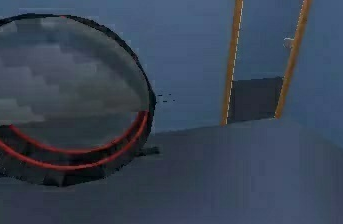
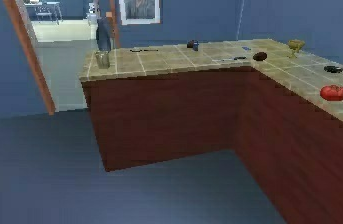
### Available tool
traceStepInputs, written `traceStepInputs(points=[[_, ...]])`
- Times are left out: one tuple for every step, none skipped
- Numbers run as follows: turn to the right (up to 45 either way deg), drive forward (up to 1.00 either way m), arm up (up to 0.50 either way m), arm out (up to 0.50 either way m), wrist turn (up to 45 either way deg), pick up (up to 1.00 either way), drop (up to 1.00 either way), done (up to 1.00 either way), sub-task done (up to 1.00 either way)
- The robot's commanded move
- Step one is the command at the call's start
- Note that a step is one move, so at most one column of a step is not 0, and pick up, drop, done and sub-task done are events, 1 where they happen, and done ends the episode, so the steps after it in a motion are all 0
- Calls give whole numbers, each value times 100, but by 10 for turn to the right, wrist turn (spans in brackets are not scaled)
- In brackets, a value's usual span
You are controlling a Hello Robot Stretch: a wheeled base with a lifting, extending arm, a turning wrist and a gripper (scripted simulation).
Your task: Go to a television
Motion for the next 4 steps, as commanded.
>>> traceStepInputs(points=[[330, 0, 0, 0, 0, 0, 0, 0, 0], [0, 100, 0, 0, 0, 0, 0, 0, 0], [60, 0, 0, 0, 0, 0, 0, 0, 0], [0, 35, 0, 0, 0, 0, 0, 0, 0]])
